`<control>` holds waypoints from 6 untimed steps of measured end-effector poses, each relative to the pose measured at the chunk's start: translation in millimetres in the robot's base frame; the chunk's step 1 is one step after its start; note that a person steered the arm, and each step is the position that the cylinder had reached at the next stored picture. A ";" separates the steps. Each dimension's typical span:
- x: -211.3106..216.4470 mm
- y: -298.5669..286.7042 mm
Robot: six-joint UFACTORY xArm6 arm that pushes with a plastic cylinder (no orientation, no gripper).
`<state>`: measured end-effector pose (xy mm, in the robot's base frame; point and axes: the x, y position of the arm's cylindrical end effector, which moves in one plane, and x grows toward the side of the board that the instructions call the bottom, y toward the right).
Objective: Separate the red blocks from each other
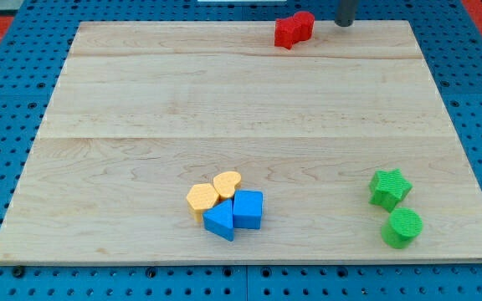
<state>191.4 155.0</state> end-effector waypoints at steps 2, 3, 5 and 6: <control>24.0 -142.1; 54.2 -202.5; 103.0 -92.8; 108.2 -95.0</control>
